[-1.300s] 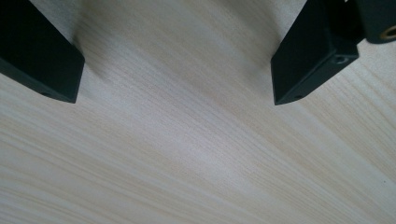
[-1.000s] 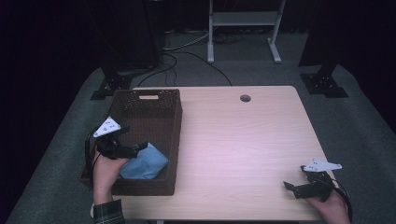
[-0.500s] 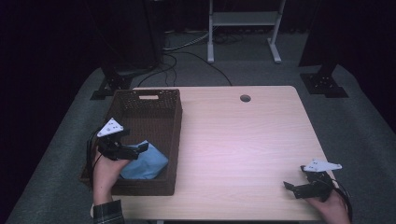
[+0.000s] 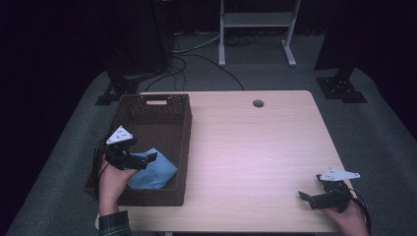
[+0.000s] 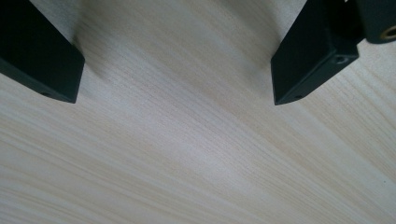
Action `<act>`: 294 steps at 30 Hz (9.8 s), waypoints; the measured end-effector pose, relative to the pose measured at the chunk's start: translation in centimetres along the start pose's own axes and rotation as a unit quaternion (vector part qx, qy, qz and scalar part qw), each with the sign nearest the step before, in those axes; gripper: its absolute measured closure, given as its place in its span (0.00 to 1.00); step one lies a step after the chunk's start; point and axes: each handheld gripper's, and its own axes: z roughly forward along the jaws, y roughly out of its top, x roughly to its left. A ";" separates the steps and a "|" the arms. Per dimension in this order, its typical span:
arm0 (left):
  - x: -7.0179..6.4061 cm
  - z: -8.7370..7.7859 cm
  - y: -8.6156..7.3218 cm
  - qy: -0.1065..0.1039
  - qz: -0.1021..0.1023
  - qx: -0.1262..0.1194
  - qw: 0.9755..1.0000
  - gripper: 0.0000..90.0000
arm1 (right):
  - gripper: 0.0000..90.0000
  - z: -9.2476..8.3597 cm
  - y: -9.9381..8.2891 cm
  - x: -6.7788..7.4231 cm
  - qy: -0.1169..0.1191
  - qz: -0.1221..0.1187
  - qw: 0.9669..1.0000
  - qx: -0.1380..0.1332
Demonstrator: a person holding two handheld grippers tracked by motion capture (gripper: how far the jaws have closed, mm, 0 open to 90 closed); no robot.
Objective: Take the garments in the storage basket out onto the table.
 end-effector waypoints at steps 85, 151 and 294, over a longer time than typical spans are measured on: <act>-0.2 4.6 -1.3 0.009 0.006 0.244 0.970 0.00 | 0.02 0.0 0.0 0.0 0.000 0.000 1.000 0.000; -0.9 6.4 -1.7 -0.061 -0.006 0.298 0.953 0.64 | 0.02 0.0 0.0 0.0 0.000 0.000 1.000 0.000; -8.3 -0.2 6.8 -0.106 -0.002 -0.179 0.978 0.65 | 0.02 0.0 0.0 0.1 0.003 -0.003 1.000 0.000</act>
